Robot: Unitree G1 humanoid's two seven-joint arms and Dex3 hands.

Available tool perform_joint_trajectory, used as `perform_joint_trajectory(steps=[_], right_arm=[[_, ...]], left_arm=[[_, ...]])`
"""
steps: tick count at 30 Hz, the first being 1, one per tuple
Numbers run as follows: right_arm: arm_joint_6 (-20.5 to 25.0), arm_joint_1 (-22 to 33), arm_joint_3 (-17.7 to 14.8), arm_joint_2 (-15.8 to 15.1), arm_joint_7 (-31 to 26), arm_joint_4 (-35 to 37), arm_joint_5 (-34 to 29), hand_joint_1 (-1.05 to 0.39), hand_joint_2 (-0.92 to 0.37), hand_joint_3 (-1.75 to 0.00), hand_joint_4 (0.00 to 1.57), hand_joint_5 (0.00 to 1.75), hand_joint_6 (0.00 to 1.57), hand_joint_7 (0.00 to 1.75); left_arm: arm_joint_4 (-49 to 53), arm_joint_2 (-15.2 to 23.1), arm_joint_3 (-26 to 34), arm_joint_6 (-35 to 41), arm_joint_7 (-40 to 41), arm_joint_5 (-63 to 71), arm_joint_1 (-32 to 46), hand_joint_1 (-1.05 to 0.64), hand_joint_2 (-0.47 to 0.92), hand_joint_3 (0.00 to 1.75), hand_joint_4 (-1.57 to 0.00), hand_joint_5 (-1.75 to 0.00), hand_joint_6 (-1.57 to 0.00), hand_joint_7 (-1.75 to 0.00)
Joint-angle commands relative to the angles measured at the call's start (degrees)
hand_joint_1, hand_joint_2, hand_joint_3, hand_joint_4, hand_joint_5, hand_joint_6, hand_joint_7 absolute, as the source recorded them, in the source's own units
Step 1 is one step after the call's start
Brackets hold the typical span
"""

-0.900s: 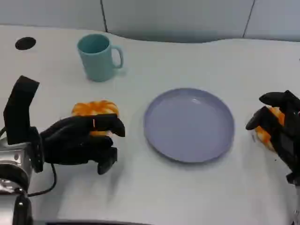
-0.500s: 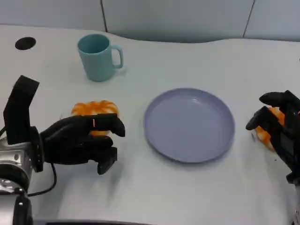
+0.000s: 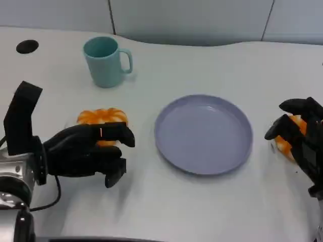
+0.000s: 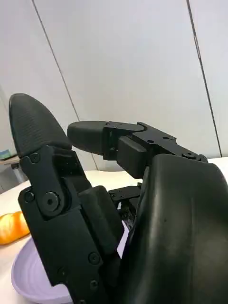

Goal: Grasp the bread from the table and place it into the plate.

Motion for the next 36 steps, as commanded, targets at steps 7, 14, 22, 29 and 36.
perform_joint_trajectory(steps=[7, 14, 22, 29, 36], right_arm=[[-0.15, 0.49, -0.30, -0.79, 0.08, -0.69, 0.13, -0.56, -0.92, -0.07, 0.61, 1.72, 0.78, 0.92], [0.09, 0.48, -0.46, -0.92, 0.24, -0.60, 0.34, -0.56, -0.92, -0.06, 0.62, 1.69, 0.78, 0.91], [-0.19, 0.55, -0.55, -1.21, 0.72, -0.40, 0.34, -0.56, -0.92, -0.07, 0.60, 1.70, 0.77, 0.91], [-0.26, 0.42, -0.80, -1.49, 1.37, 0.00, 0.59, -0.56, -0.92, -0.08, 0.61, 1.69, 0.78, 0.90], [-0.11, 0.50, -0.87, -1.35, 1.25, -0.18, 0.57, -0.56, -0.92, -0.07, 0.63, 1.66, 0.79, 0.87]], left_arm=[[-1.54, 1.38, 0.51, -3.68, 6.09, -0.13, -0.84, -0.41, 0.91, 0.01, -0.74, -1.75, -0.65, -1.72], [-5.29, 1.81, 3.06, -11.57, 3.45, -4.05, -1.53, -0.58, 0.91, 0.00, -0.54, -1.75, -0.56, -1.52], [-8.33, 2.66, 1.30, -22.80, 4.99, -3.08, -3.13, -0.63, 0.92, 0.07, -0.51, -1.15, -0.76, -0.61], [-8.42, 4.18, -5.93, -34.89, 17.92, 6.62, -4.00, -0.59, 0.92, 0.06, -0.59, -0.55, -0.83, -0.06], [-4.93, 3.96, -19.65, -36.24, 52.98, 27.56, -3.59, -0.68, 0.92, 0.10, -0.38, -0.14, -0.49, 0.00]])
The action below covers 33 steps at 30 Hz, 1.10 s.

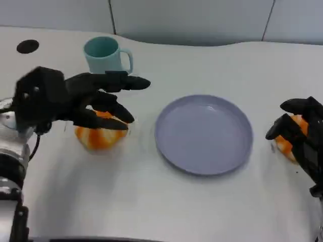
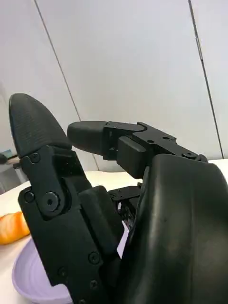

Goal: Grasp the bread from the table and place it into the plate.

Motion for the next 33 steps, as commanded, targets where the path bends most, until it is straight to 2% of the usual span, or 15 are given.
perform_joint_trajectory(steps=[1, 6, 10, 13, 14, 17, 22, 25, 26, 27, 29, 31, 32, 33], right_arm=[[-0.06, 0.53, -0.68, -1.00, -0.40, -0.41, 0.30, -0.56, -0.92, -0.06, 0.63, 1.66, 0.80, 0.86], [-0.40, 0.33, -0.78, -1.12, 0.21, 0.09, 0.40, -0.55, -0.92, -0.07, 0.63, 1.66, 0.80, 0.86], [-0.47, 0.47, -0.71, -1.11, 0.22, -0.18, 0.29, -0.55, -0.92, -0.07, 0.63, 1.67, 0.80, 0.87], [-0.30, 0.53, -0.69, -1.05, 0.19, -0.32, 0.36, -0.55, -0.92, -0.08, 0.63, 1.67, 0.80, 0.88], [-0.18, 0.54, -0.69, -1.03, 0.11, -0.35, 0.38, -0.55, -0.92, -0.07, 0.63, 1.67, 0.79, 0.88], [-0.27, 0.53, -0.64, -0.96, -0.03, -0.33, 0.27, -0.56, -0.92, -0.06, 0.63, 1.67, 0.79, 0.87], [0.01, 0.47, -0.57, -0.89, -0.30, -0.35, 0.22, -0.56, -0.92, -0.06, 0.63, 1.67, 0.80, 0.87], [0.21, 0.53, -0.51, -0.69, -0.34, -0.62, 0.35, -0.55, -0.92, -0.06, 0.63, 1.67, 0.80, 0.87], [0.21, 0.55, -0.50, -0.66, -0.37, -0.64, 0.35, -0.55, -0.92, -0.06, 0.63, 1.67, 0.80, 0.87], [0.15, 0.60, -0.41, -0.64, -0.47, -0.77, 0.21, -0.55, -0.92, -0.06, 0.63, 1.68, 0.80, 0.87], [0.20, 0.65, -0.31, -0.62, -0.53, -0.92, 0.15, -0.55, -0.92, -0.07, 0.63, 1.68, 0.80, 0.87], [0.38, 0.75, -0.27, -0.58, -0.55, -1.07, 0.26, -0.55, -0.92, -0.08, 0.63, 1.68, 0.80, 0.87], [0.49, 0.81, -0.27, -0.54, -0.57, -1.16, 0.33, -0.55, -0.92, -0.07, 0.63, 1.69, 0.80, 0.88], [0.59, 0.86, -0.27, -0.52, -0.58, -1.23, 0.38, -0.55, -0.92, -0.07, 0.63, 1.69, 0.80, 0.88]], left_arm=[[3.30, 0.76, -8.65, 1.05, 20.95, 12.48, -0.29, -0.73, 0.92, 0.11, -0.34, -0.11, -0.45, 0.00], [6.00, 0.25, -17.67, 6.30, 37.45, 23.30, -1.26, -0.87, 0.92, 0.17, -0.28, -0.06, -0.37, 0.00], [7.74, -0.62, -21.54, 10.61, 43.70, 27.19, -1.79, -0.92, 0.92, 0.17, -0.25, -0.03, -0.33, 0.00], [8.58, -0.98, -23.29, 13.29, 44.76, 28.42, -2.27, -0.95, 0.92, 0.17, -0.24, -0.03, -0.32, 0.00], [8.98, -1.19, -24.25, 15.42, 44.30, 29.23, -2.74, -1.01, 0.92, 0.23, -0.18, -0.01, -0.25, 0.00], [9.47, -1.51, -25.86, 18.75, 43.56, 30.31, -3.47, -1.04, 0.92, 0.28, -0.12, 0.00, -0.19, 0.00], [9.92, -2.34, -27.82, 23.15, 44.54, 31.66, -4.09, -1.05, 0.92, 0.25, -0.11, 0.00, -0.19, 0.00], [10.22, -2.85, -28.41, 25.17, 44.09, 32.02, -4.54, -1.02, 0.92, 0.20, -0.16, -0.03, -0.22, -0.01], [10.25, -2.92, -28.55, 25.41, 44.06, 32.06, -4.61, -1.00, 0.92, 0.18, -0.19, -0.04, -0.24, -0.02], [10.32, -3.31, -28.64, 26.01, 44.55, 32.10, -4.84, -0.93, 0.91, 0.16, -0.28, -0.08, -0.32, -0.06], [10.43, -3.94, -28.54, 26.91, 45.43, 31.94, -5.14, -0.71, 0.91, 0.05, -0.64, -0.14, -0.68, -0.09], [10.56, -4.61, -28.27, 27.89, 46.13, 31.66, -5.37, -0.65, 0.92, 0.02, -0.74, -0.15, -0.77, -0.08], [10.64, -4.99, -28.11, 28.44, 46.48, 31.52, -5.49, -0.56, 0.89, 0.01, -0.85, -0.33, -0.88, -0.14], [10.70, -5.25, -28.01, 28.83, 46.74, 31.42, -5.58, -0.50, 0.88, 0.00, -0.78, -0.68, -0.94, -0.21]])
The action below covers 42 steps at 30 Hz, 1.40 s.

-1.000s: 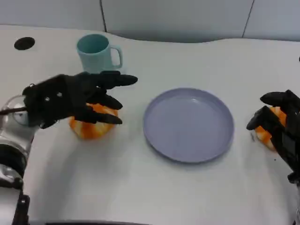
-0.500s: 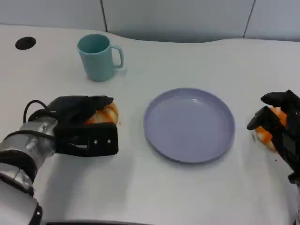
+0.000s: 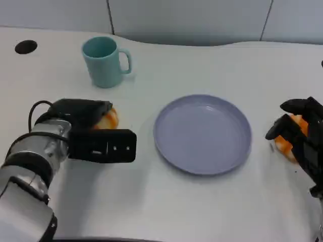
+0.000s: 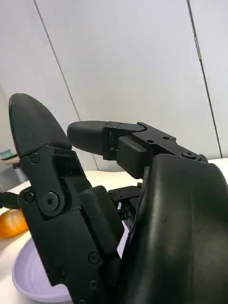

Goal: Grasp the bread from the table and place it into the plate.

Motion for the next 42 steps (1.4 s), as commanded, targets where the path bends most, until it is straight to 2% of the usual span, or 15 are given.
perform_joint_trajectory(steps=[1, 3, 4, 6, 8, 9, 12, 13, 14, 21, 29, 30, 31, 34, 42], right_arm=[[0.45, 0.83, -0.38, -0.43, -0.37, -1.14, 0.43, -0.55, -0.92, -0.07, 0.63, 1.69, 0.80, 0.88], [0.37, 0.75, -0.42, -0.37, -0.44, -1.05, 0.38, -0.55, -0.92, -0.07, 0.63, 1.69, 0.80, 0.88], [0.30, 0.66, -0.40, -0.34, -0.64, -1.00, 0.26, -0.55, -0.92, -0.06, 0.63, 1.68, 0.80, 0.88], [-0.03, 0.60, -0.33, -0.29, -0.85, -1.02, 0.04, -0.56, -0.92, -0.06, 0.63, 1.68, 0.80, 0.88], [-0.30, 0.73, -0.27, -0.20, -0.93, -1.28, -0.04, -0.55, -0.92, -0.08, 0.62, 1.70, 0.79, 0.90], [-0.35, 0.77, -0.26, -0.17, -0.95, -1.35, -0.05, -0.55, -0.92, -0.08, 0.62, 1.70, 0.79, 0.90], [-0.40, 0.90, -0.23, -0.06, -0.88, -1.59, 0.01, -0.55, -0.92, -0.08, 0.62, 1.70, 0.79, 0.91], [-0.45, 0.98, -0.21, 0.01, -0.81, -1.74, 0.05, -0.55, -0.92, -0.08, 0.62, 1.70, 0.78, 0.91], [-0.44, 1.04, -0.19, 0.04, -0.82, -1.85, 0.04, -0.55, -0.92, -0.08, 0.62, 1.70, 0.78, 0.91], [0.21, 0.79, -0.42, -0.07, -0.43, -1.51, 0.53, -0.55, -0.92, -0.07, 0.62, 1.70, 0.77, 0.93], [0.33, 0.82, -0.33, -0.11, -0.85, -1.67, 0.32, -0.56, -0.92, -0.06, 0.62, 1.70, 0.78, 0.93], [-0.02, 0.85, -0.31, -0.14, -0.74, -1.55, 0.19, -0.56, -0.92, -0.06, 0.62, 1.70, 0.78, 0.93], [-0.32, 0.83, -0.31, -0.18, -0.64, -1.37, 0.10, -0.55, -0.92, -0.08, 0.62, 1.69, 0.77, 0.93], [-0.40, 0.65, -0.48, -0.29, -0.51, -1.01, 0.18, -0.55, -0.92, -0.08, 0.62, 1.69, 0.77, 0.93], [-0.22, 0.47, -0.71, -0.32, -0.50, -0.84, 0.42, -0.55, -0.92, -0.08, 0.63, 1.68, 0.77, 0.93]], left_arm=[[0.79, -0.96, 0.28, 2.09, 1.61, -0.44, -1.03, -0.49, 0.88, 0.00, -0.75, -0.83, -0.95, -0.25], [0.90, -1.19, 0.42, 2.34, 2.23, -0.51, -1.17, -0.44, 0.87, 0.00, -0.72, -1.02, -0.98, -0.30], [0.97, -1.32, 0.63, 2.44, 2.79, -0.66, -1.27, -0.39, 0.88, 0.00, -0.71, -1.22, -0.99, -0.38], [1.03, -1.41, 1.24, 2.27, 3.48, -1.15, -1.32, -0.32, 0.89, 0.00, -0.66, -1.52, -0.81, -0.93], [1.01, -1.35, 2.19, 1.87, 3.34, -1.95, -1.23, -0.26, 0.90, 0.00, -0.63, -1.67, -0.68, -1.28], [1.01, -1.34, 2.42, 1.78, 3.28, -2.16, -1.22, -0.25, 0.90, 0.00, -0.62, -1.72, -0.62, -1.41], [0.95, -1.17, 3.15, 1.10, 3.13, -2.94, -1.09, -0.24, 0.90, 0.00, -0.61, -1.74, -0.58, -1.50], [0.91, -1.04, 3.67, 0.60, 3.05, -3.43, -0.99, -0.19, 0.89, 0.00, -0.62, -1.74, -0.51, -1.64], [0.86, -0.95, 4.22, 0.13, 2.98, -3.92, -0.91, -0.18, 0.88, 0.00, -0.63, -1.75, -0.49, -1.69], [0.64, -0.74, 6.01, -1.87, 3.61, -5.67, -0.65, -0.11, 0.88, 0.01, -0.65, -1.75, -0.47, -1.74], [0.56, -0.63, 6.16, -3.30, 4.76, -5.88, -0.57, -0.13, 0.89, 0.01, -0.67, -1.75, -0.48, -1.75], [0.04, -0.54, 7.04, -5.02, 6.01, -6.83, -0.80, -0.13, 0.89, 0.01, -0.67, -1.75, -0.48, -1.75], [-0.60, -0.38, 8.20, -7.44, 7.51, -8.04, -0.92, -0.15, 0.87, 0.01, -0.71, -1.75, -0.56, -1.70], [-1.96, 0.02, 10.49, -13.30, 10.64, -10.33, -1.24, -0.16, 0.86, 0.01, -0.77, -1.75, -0.59, -1.74], [-6.36, 0.63, 12.80, -24.78, 13.27, -12.34, -2.73, -0.19, 0.87, 0.01, -0.89, -1.75, -0.70, -1.75]])
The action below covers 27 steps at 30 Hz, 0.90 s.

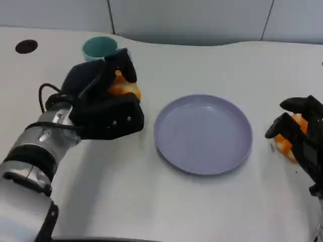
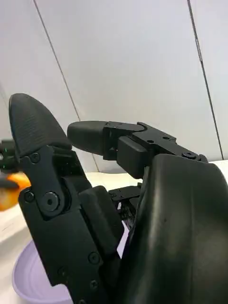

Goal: Grasp the bread from the table and place it into the plate.

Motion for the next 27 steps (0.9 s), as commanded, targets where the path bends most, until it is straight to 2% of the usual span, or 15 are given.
perform_joint_trajectory(steps=[1, 5, 11, 12, 13, 15, 19, 22, 25, 27], right_arm=[[-0.48, 0.32, -0.69, -0.73, 0.01, 0.20, 0.47, -0.56, -0.92, -0.07, 0.63, 1.67, 0.78, 0.92], [-0.21, 0.57, -0.53, -0.65, -0.46, -0.31, 0.28, -0.57, -0.92, -0.05, 0.64, 1.66, 0.79, 0.90], [-0.32, 0.56, -0.63, -0.65, -0.34, -0.26, 0.42, -0.56, -0.92, -0.05, 0.63, 1.67, 0.79, 0.88], [-1.33, 0.68, -0.94, -0.23, -0.46, -1.16, 0.77, -0.56, -0.92, -0.06, 0.62, 1.67, 0.79, 0.88], [-2.19, 0.82, -1.20, 0.10, -0.62, -1.93, 1.01, -0.56, -0.92, -0.06, 0.63, 1.67, 0.79, 0.88], [-3.72, 0.89, -1.70, 0.69, -1.17, -2.67, 1.31, -0.56, -0.92, -0.07, 0.62, 1.70, 0.78, 0.88], [-4.82, 1.00, -1.89, 1.89, -3.27, -3.65, 1.17, -0.54, -0.92, -0.09, 0.58, 1.74, 0.74, 0.94], [-4.93, 1.06, -1.89, 2.08, -3.69, -3.87, 1.06, -0.54, -0.92, -0.09, 0.57, 1.75, 0.73, 0.96], [-8.08, 0.28, -2.97, 3.73, -10.12, -3.44, -0.62, -0.56, -0.92, -0.06, 0.60, 1.75, 0.75, 0.99], [-9.15, 0.00, -3.16, 4.18, -12.10, -3.07, -0.72, -0.57, -0.92, -0.07, 0.59, 1.75, 0.75, 1.02]], left_arm=[[-2.95, 1.23, 0.55, -4.19, 1.37, -0.64, -2.28, -0.16, 0.85, 0.01, -0.90, -1.75, -0.70, -1.75], [-4.14, 0.72, -0.04, -7.31, 1.40, 0.06, -3.53, -0.10, 0.83, 0.00, -0.93, -1.75, -0.72, -1.75], [-3.64, -0.13, -0.26, -7.83, 0.90, 0.15, -4.40, -0.05, 0.82, 0.00, -0.93, -1.75, -0.70, -1.75], [-2.84, -2.53, -1.07, -7.21, 0.73, 0.62, -4.75, -0.04, 0.82, 0.00, -0.93, -1.75, -0.70, -1.75], [-2.18, -4.57, -1.79, -6.88, 0.79, 1.04, -4.94, 0.03, 0.80, 0.00, -0.93, -1.75, -0.72, -1.75], [-1.32, -7.43, -3.08, -6.80, 1.54, 1.88, -4.92, 0.09, 0.78, 0.00, -0.95, -1.75, -0.75, -1.75], [-0.68, -9.52, -5.35, -9.16, 3.00, 3.39, -3.89, 0.11, 0.79, 0.01, -0.98, -1.75, -0.74, -1.75], [-0.34, -9.73, -5.72, -9.62, 3.46, 3.66, -3.90, 0.11, 0.79, 0.01, -0.98, -1.75, -0.74, -1.75], [-0.08, -12.20, -4.53, -10.61, -0.15, 1.11, -2.61, 0.11, 0.82, 0.02, -0.97, -1.75, -0.74, -1.75], [-0.15, -12.79, -3.83, -10.94, -1.72, -0.07, -2.20, 0.05, 0.82, 0.03, -0.94, -1.75, -0.72, -1.75]])
